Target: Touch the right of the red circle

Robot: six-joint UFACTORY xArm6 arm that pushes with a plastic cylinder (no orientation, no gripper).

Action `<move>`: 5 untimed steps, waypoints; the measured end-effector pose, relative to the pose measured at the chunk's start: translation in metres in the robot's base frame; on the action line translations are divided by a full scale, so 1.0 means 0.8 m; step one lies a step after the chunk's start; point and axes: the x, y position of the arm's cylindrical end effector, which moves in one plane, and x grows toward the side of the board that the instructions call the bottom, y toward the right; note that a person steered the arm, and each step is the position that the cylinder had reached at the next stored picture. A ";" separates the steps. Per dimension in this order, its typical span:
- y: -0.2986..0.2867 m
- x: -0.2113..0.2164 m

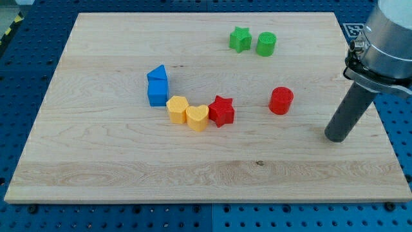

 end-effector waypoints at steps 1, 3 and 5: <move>0.041 -0.006; 0.050 -0.011; 0.019 -0.068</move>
